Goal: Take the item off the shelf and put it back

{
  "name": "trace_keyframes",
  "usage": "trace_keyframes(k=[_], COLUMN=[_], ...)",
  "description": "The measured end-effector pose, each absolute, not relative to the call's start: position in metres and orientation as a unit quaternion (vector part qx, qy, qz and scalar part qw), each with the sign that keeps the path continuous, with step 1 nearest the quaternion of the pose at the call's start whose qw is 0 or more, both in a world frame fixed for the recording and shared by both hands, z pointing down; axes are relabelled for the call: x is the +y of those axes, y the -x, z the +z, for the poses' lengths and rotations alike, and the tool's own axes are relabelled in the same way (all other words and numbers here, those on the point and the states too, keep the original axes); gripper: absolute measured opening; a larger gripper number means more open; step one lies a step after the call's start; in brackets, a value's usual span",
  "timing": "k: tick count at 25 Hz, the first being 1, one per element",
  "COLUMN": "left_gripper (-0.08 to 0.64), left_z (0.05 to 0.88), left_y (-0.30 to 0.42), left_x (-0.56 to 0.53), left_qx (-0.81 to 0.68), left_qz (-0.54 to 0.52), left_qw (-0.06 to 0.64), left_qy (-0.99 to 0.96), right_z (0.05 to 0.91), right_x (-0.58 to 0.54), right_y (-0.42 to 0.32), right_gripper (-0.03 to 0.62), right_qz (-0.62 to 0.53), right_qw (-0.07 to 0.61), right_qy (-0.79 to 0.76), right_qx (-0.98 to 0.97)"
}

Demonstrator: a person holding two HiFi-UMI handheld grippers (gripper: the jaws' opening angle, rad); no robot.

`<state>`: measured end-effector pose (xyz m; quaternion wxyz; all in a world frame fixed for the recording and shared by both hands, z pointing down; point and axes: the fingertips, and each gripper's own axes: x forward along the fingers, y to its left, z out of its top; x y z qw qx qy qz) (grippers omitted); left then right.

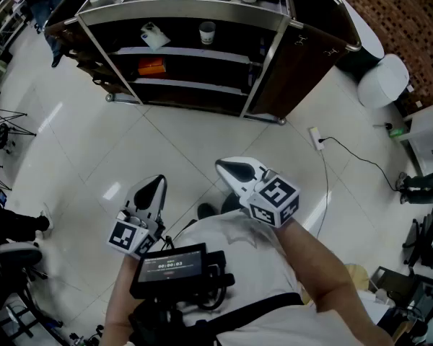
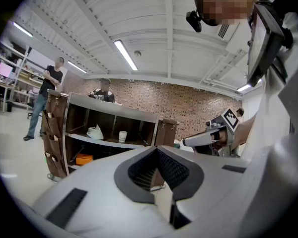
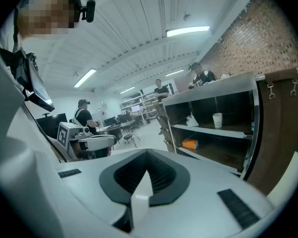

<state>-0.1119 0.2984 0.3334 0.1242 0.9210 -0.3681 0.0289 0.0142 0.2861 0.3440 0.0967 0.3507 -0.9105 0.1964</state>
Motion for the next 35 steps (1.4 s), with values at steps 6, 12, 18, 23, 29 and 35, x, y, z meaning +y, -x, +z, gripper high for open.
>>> trace_keyframes(k=[6,12,18,23,29,35], left_gripper=[0.002,0.002,0.002,0.003,0.003,0.003], left_z=[0.346,0.351,0.356,0.359,0.368,0.368], left_y=[0.114,0.099,0.073,0.050,0.027,0.000], left_x=[0.280,0.232,0.161,0.106,0.054,0.022], left_qx=[-0.376,-0.386,-0.380,-0.381,-0.391,-0.373], left_qz=[0.048,0.062,0.080,0.096,0.122,0.137], left_qw=[0.139,0.142,0.145,0.143,0.138,0.138], left_qy=[-0.915,-0.909,-0.910,-0.908,-0.902,-0.907], right_z=[0.360,0.384,0.392,0.399,0.401,0.403], right_x=[0.264,0.213,0.149,0.105,0.060,0.036], right_y=[-0.015,-0.020,-0.034,-0.060,-0.089,-0.110], right_gripper=[0.005,0.005,0.006,0.005,0.005,0.006], right_qz=[0.224,0.245,0.248,0.261,0.269,0.273], right_qw=[0.095,0.090,0.084,0.073,0.055,0.040], right_qy=[-0.347,-0.323,-0.306,-0.304,-0.301,-0.313], right_qx=[-0.906,-0.909,-0.916,-0.913,-0.913,-0.909])
